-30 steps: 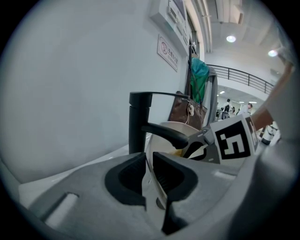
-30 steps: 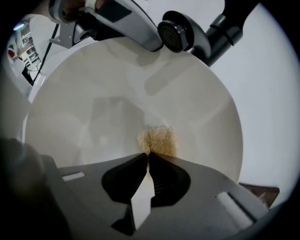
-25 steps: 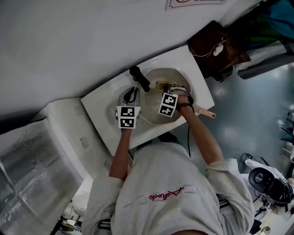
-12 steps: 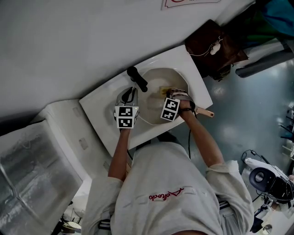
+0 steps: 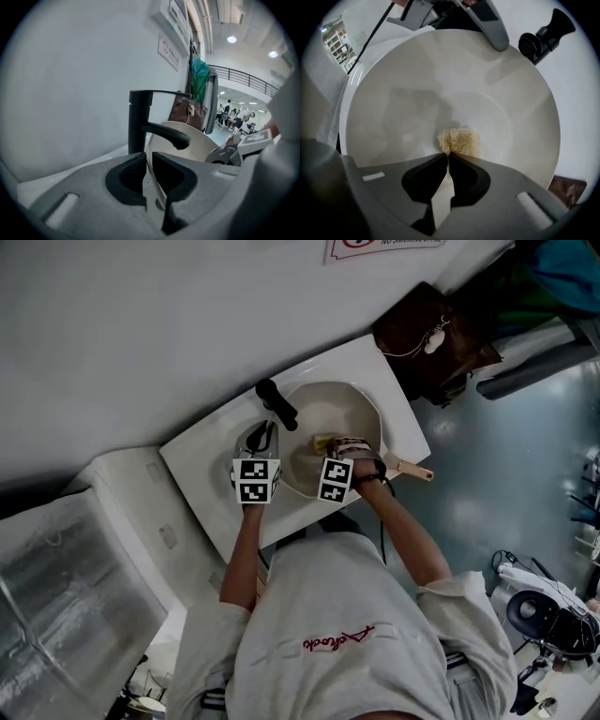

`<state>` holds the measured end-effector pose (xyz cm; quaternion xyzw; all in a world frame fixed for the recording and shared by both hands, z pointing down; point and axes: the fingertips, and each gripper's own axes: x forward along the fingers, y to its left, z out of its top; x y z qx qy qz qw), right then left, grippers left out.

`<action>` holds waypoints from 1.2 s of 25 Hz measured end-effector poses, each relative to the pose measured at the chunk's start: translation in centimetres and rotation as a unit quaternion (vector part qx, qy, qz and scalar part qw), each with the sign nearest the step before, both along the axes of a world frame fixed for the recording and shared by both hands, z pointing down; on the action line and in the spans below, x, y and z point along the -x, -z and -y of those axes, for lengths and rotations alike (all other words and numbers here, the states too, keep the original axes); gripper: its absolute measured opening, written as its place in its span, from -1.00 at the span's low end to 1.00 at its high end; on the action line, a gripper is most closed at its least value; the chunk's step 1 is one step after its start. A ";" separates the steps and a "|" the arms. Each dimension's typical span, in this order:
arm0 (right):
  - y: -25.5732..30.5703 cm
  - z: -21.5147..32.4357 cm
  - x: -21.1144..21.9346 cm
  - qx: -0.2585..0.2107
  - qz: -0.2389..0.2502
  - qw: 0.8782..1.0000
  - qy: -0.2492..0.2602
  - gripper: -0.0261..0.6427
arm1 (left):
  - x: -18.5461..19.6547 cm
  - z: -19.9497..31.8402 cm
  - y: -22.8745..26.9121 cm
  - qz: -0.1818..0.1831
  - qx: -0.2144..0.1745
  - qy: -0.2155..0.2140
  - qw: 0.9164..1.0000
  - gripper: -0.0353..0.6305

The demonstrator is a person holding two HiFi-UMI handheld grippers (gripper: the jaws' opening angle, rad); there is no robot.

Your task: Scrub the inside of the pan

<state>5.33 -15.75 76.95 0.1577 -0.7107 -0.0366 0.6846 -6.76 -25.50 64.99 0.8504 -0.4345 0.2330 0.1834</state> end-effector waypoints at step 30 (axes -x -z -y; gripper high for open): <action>1.7 5.0 4.2 -0.028 0.035 0.999 -0.001 -0.85 | 0.0 0.0 -0.1 -0.003 0.003 0.000 1.000 -0.78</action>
